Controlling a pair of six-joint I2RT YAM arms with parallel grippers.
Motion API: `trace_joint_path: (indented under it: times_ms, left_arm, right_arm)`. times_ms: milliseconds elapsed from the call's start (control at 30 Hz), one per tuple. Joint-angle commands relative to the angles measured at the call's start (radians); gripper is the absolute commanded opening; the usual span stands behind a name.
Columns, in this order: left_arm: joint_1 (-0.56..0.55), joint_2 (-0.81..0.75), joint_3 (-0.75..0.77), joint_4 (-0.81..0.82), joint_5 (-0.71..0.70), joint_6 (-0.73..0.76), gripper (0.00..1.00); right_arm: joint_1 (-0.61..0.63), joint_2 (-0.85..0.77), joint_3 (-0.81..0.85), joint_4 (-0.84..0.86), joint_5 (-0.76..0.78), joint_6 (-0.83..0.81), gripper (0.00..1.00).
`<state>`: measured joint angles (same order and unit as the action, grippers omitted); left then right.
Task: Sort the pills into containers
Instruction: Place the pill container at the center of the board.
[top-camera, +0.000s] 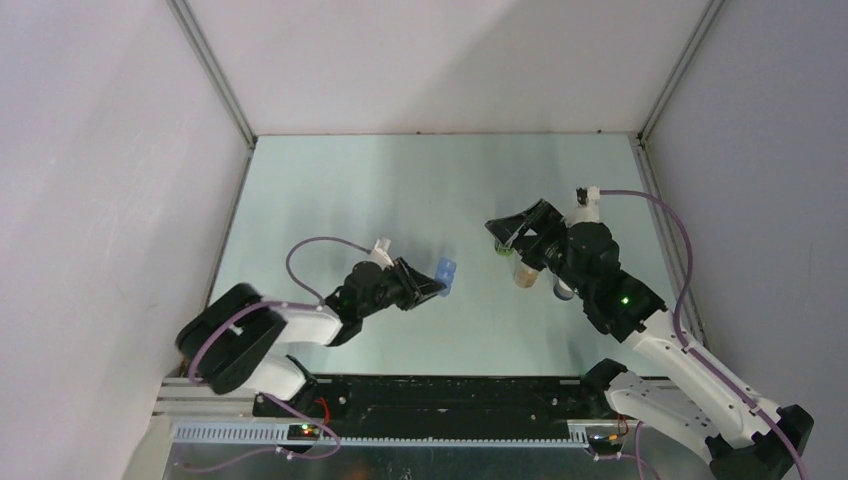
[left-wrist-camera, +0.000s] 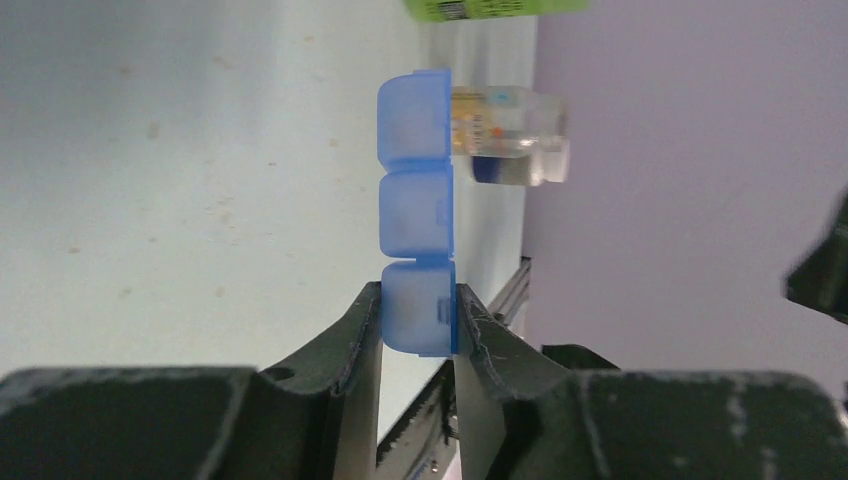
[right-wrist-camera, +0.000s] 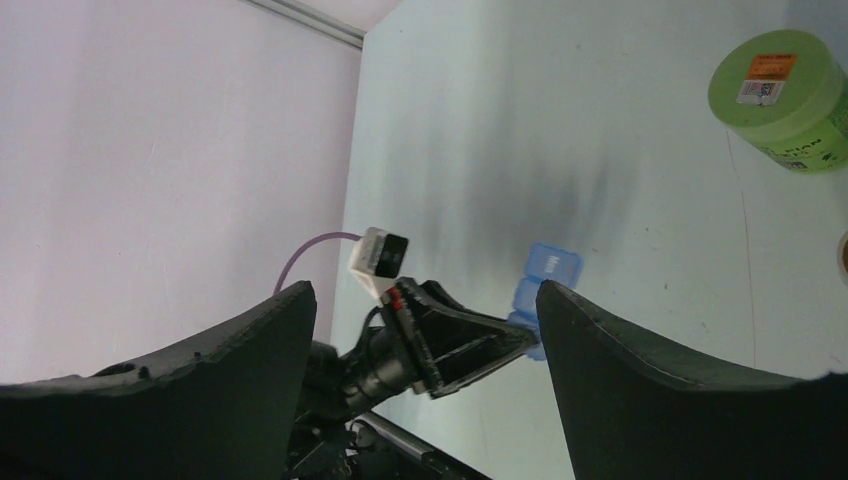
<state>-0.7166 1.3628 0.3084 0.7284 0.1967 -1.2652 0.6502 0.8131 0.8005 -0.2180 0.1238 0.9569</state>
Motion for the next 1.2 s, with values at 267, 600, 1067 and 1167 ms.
trace_joint_path:
  times_ms: [267, 600, 1067, 1167]
  left_arm:
    - [0.006, 0.466, 0.017, 0.448, -0.003, -0.082, 0.18]
    - [0.006, 0.473, -0.065, 0.475, -0.079, -0.094, 0.99]
    - [-0.013, 0.251, -0.131, 0.076, -0.226, -0.021, 1.00]
    - [-0.048, 0.141, -0.091, -0.190, -0.335, 0.044, 0.99]
  right_arm:
    - [0.012, -0.006, 0.006, -0.008, 0.079, -0.035, 0.80]
    - [0.023, -0.007, 0.008, -0.028, 0.083, -0.033, 0.76]
    - [0.005, -0.091, 0.048, -0.256, 0.162, -0.025, 0.76]
    - [-0.002, -0.097, 0.068, -0.293, 0.144, -0.039, 0.77]
